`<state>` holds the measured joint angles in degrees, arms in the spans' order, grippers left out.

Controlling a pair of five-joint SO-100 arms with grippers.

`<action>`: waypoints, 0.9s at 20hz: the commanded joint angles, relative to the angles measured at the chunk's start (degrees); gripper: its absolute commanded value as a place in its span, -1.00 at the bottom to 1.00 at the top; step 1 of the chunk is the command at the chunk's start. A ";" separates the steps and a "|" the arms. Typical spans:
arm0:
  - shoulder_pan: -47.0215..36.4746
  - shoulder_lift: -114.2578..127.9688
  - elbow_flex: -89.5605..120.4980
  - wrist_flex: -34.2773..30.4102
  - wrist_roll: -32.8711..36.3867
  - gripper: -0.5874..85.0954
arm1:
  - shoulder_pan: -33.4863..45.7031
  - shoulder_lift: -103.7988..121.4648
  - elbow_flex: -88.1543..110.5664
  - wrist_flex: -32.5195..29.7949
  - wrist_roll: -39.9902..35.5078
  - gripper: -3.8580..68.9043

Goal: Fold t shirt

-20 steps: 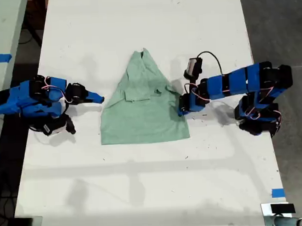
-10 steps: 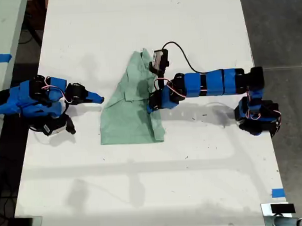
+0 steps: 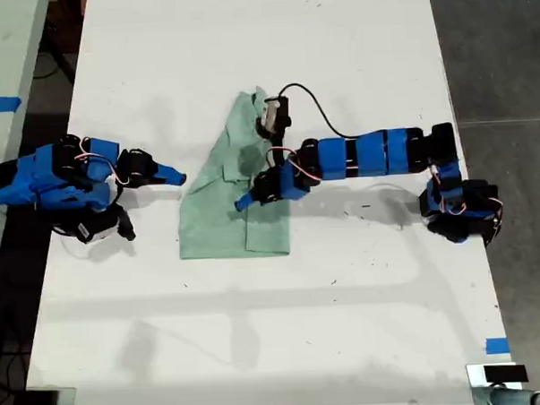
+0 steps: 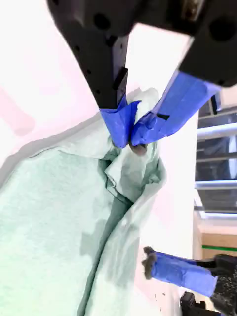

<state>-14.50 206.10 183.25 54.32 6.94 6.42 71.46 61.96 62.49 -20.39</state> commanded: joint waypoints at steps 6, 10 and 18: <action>-0.44 0.53 0.62 0.18 0.62 -0.99 | 1.49 38.58 33.13 9.05 6.24 -0.90; -0.53 0.53 0.62 0.18 0.62 -0.99 | 2.02 64.78 66.09 1.32 11.07 -0.90; -0.26 0.53 0.62 0.09 0.44 -0.99 | 0.35 115.31 115.49 -6.59 16.52 -0.90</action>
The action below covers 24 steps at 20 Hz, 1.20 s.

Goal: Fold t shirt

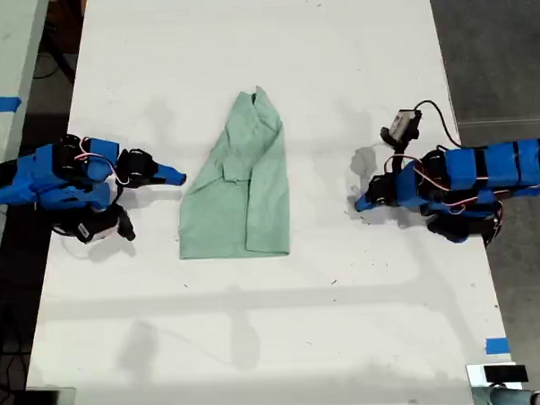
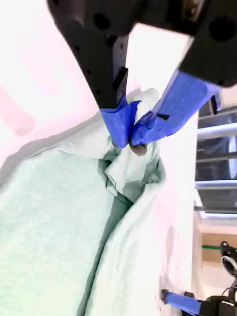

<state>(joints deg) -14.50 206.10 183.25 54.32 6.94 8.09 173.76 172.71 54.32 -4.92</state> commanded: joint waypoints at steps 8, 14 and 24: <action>-0.44 0.53 0.70 0.00 0.26 -0.99 | 2.11 26.63 5.80 17.23 4.39 -0.90; -0.44 0.53 0.70 -0.09 0.35 -0.99 | 2.29 26.63 5.80 17.75 5.27 -0.90; -0.44 0.53 0.70 -0.09 0.44 -0.99 | 2.37 26.63 5.80 17.84 5.19 -0.90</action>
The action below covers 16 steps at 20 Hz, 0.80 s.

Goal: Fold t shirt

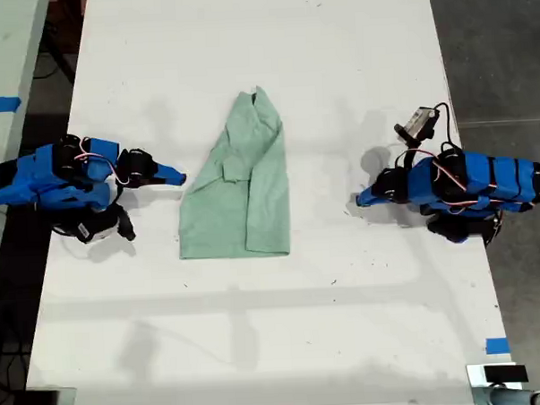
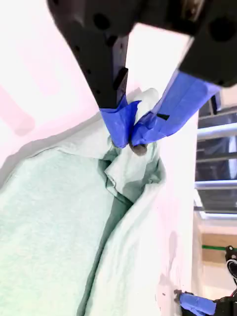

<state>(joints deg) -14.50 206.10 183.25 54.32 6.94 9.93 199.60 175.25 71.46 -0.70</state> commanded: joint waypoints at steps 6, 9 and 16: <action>-0.53 0.53 0.70 -0.09 0.44 -0.99 | 0.53 0.79 3.25 0.70 0.97 -0.90; -0.53 0.53 0.70 -0.09 0.44 -0.99 | 0.53 0.79 3.25 0.79 1.14 -0.90; -0.62 0.53 0.70 -0.09 0.62 -0.99 | 0.62 0.79 3.25 0.88 1.41 -0.90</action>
